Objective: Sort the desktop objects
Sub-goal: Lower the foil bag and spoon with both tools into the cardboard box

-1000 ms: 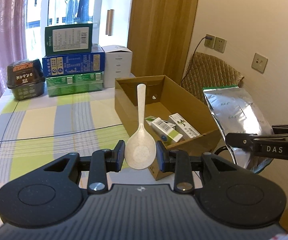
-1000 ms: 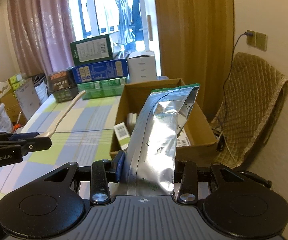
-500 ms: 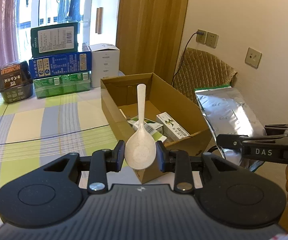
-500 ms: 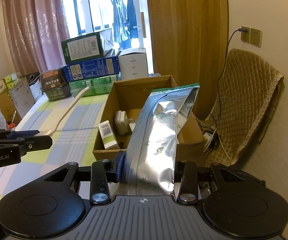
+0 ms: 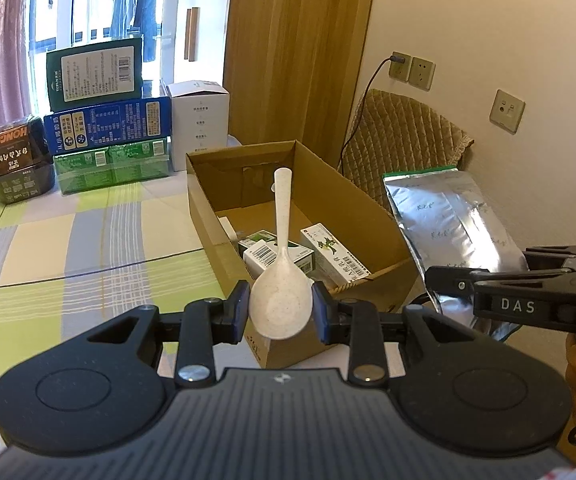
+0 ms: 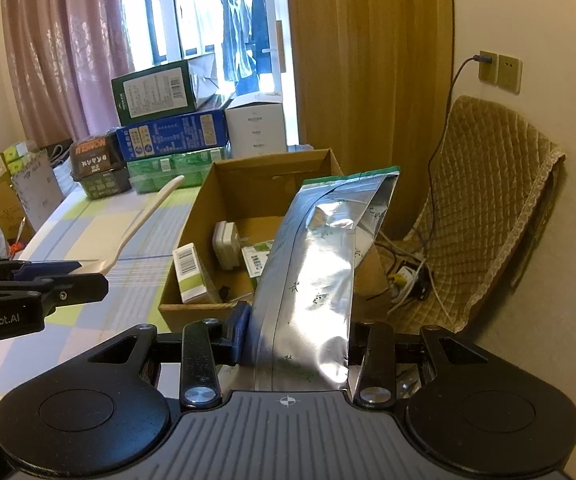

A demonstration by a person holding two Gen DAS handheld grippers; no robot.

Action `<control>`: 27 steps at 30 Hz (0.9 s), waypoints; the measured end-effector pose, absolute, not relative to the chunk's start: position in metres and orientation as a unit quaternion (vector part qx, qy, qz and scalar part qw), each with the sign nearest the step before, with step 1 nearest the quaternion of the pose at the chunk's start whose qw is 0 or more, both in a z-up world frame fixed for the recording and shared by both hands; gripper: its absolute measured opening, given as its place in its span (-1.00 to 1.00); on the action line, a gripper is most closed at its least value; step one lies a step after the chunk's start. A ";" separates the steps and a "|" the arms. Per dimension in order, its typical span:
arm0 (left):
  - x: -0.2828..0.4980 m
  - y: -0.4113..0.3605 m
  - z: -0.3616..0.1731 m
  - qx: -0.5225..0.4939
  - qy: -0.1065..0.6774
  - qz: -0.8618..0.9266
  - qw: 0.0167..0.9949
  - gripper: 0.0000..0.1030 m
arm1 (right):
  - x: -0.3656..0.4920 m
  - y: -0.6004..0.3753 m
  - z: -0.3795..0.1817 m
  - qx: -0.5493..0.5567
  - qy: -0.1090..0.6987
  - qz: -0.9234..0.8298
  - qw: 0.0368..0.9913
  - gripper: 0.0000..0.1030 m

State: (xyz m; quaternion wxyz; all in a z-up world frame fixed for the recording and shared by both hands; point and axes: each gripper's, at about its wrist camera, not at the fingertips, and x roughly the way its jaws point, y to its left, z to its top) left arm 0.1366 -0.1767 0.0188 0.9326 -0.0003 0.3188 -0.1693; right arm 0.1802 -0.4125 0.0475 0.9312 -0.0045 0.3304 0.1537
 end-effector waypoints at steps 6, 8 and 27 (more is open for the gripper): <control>0.142 -0.183 0.017 0.000 0.323 -0.164 0.932 -0.47 | 0.189 -0.415 0.047 -0.012 0.332 0.157 0.930 -0.27; 0.145 -0.185 0.017 -0.001 0.324 -0.164 0.932 -0.47 | 0.193 -0.416 0.047 -0.016 0.332 0.159 0.930 -0.27; 0.178 -0.206 0.016 -0.004 0.331 -0.161 0.930 -0.47 | 0.235 -0.415 0.047 -0.033 0.344 0.180 0.921 -0.27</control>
